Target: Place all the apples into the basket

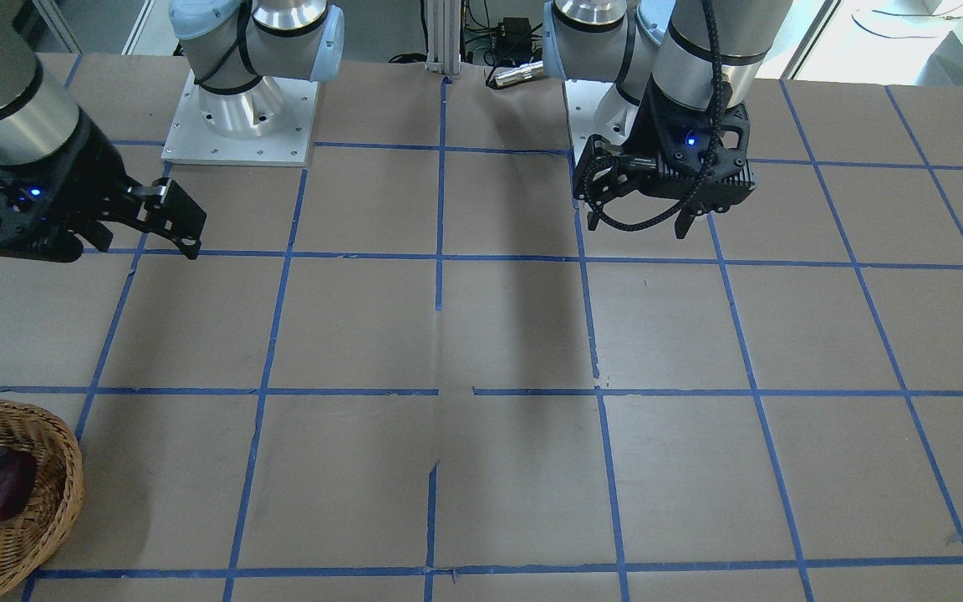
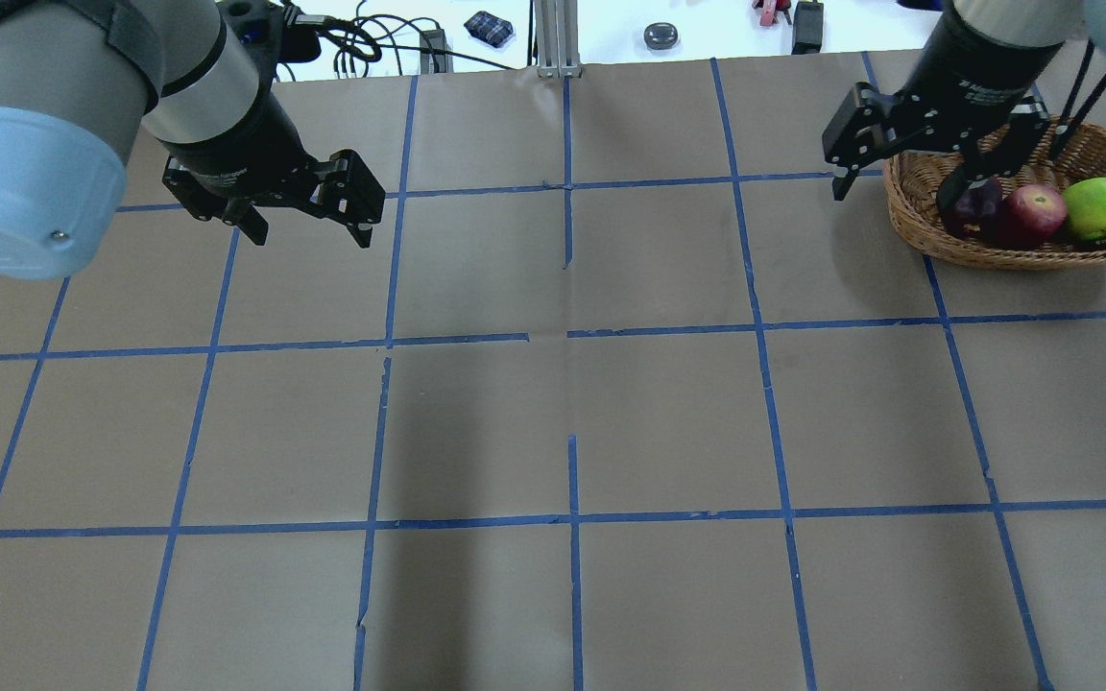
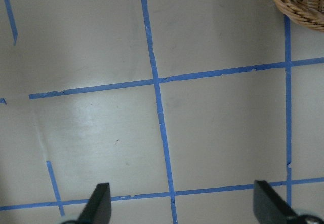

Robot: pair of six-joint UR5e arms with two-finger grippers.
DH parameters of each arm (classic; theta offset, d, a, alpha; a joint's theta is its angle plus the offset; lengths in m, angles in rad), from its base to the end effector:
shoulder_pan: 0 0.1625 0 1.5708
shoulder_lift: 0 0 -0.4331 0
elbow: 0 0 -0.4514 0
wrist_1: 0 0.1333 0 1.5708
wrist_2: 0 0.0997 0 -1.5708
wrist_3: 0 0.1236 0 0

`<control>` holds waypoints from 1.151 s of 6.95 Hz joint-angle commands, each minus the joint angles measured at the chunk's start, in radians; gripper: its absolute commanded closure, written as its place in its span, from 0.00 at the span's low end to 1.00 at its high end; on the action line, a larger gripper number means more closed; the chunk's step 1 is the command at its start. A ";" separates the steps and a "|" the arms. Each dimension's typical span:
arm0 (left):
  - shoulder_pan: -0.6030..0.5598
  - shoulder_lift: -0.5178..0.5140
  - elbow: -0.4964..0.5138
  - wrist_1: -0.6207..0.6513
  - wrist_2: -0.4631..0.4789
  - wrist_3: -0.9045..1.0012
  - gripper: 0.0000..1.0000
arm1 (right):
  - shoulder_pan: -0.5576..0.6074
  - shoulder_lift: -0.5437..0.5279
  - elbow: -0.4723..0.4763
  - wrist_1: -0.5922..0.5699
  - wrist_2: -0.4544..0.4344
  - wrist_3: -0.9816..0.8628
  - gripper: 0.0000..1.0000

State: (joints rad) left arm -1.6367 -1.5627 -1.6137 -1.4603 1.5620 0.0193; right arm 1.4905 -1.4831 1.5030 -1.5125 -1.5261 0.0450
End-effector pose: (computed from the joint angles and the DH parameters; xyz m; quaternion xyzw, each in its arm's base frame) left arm -0.1707 -0.5463 0.4642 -0.0427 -0.9984 0.0377 0.0053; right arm 0.0919 -0.5883 0.4541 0.0634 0.9970 0.0387 0.0230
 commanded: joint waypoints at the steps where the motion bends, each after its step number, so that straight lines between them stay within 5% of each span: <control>1: 0.000 0.001 0.000 -0.005 0.001 -0.012 0.00 | 0.063 -0.038 0.014 0.005 -0.029 0.087 0.00; 3: 0.001 0.001 0.002 -0.011 0.001 -0.013 0.00 | 0.060 -0.104 0.116 -0.017 -0.031 0.082 0.00; 8: 0.001 0.001 0.003 -0.011 0.001 -0.013 0.00 | 0.039 -0.135 0.112 -0.002 -0.060 0.078 0.00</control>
State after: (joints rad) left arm -1.6352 -1.5620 -1.6109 -1.4711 1.5633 0.0061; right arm 1.5315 -1.6079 1.6150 -1.5161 -1.5902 0.1199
